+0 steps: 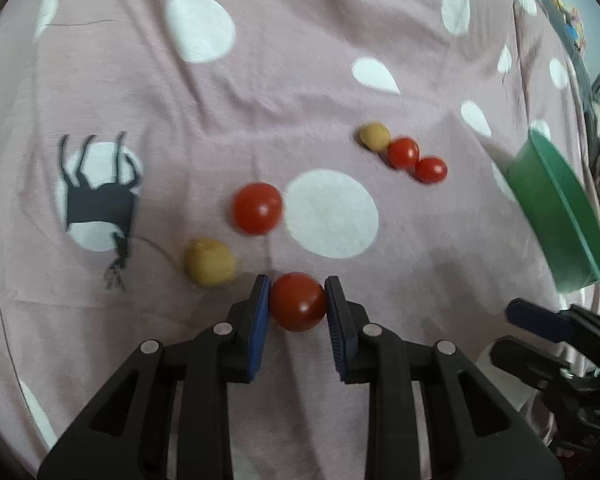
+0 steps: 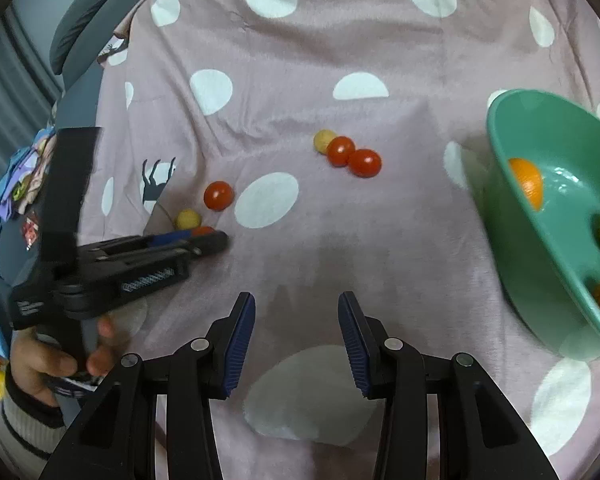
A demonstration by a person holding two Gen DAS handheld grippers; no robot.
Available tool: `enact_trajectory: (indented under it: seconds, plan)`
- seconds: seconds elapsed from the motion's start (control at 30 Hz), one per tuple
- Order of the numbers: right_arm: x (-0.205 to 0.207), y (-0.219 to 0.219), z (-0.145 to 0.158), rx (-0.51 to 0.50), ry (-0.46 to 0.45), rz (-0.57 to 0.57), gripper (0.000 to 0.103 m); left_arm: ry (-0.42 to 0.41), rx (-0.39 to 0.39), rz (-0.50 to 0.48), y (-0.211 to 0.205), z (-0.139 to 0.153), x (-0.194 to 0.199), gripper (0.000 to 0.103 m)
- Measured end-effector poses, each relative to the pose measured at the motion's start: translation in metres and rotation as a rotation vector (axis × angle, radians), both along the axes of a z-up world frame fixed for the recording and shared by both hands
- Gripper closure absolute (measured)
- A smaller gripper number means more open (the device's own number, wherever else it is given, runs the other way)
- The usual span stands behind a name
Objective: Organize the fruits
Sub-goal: 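Grasp a red cherry tomato with the left tool, then grasp a second red cherry tomato with the right tool while the left holds its tomato, then carry both red cherry tomatoes in both tools over the green bowl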
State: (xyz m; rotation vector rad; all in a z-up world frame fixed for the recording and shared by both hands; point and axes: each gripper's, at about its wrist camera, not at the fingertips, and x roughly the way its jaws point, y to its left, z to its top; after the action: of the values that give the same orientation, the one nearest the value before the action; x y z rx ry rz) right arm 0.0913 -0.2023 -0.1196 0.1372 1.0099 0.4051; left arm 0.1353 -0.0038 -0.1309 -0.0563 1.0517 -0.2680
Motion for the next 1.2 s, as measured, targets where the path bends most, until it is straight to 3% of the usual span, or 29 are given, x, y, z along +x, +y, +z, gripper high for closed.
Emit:
enact_trajectory:
  seconds: [0.13, 0.33, 0.73, 0.93, 1.0, 1.2]
  plan:
    - [0.009, 0.01, 0.001, 0.006, 0.0, 0.022, 0.06, -0.026, -0.049, 0.026, 0.021, 0.016, -0.007, 0.076]
    - [0.041, 0.041, 0.01, 0.019, -0.018, 0.096, 0.06, -0.077, -0.064, 0.055, 0.046, 0.037, -0.017, 0.076]
    - [0.094, 0.119, -0.007, -0.07, -0.017, 0.24, 0.059, -0.084, -0.034, 0.071, 0.061, 0.033, 0.001, 0.076]
    - [0.109, 0.135, -0.024, -0.119, 0.012, 0.263, 0.06, -0.076, -0.044, 0.085, 0.068, 0.031, 0.003, 0.076]
    - [0.111, 0.135, -0.026, -0.123, 0.014, 0.257, 0.07, -0.071, -0.045, 0.087, 0.069, 0.03, 0.003, 0.076]
    - [0.109, 0.124, -0.02, -0.105, 0.015, 0.221, 0.072, -0.077, -0.046, 0.075, 0.068, 0.036, -0.003, 0.076]
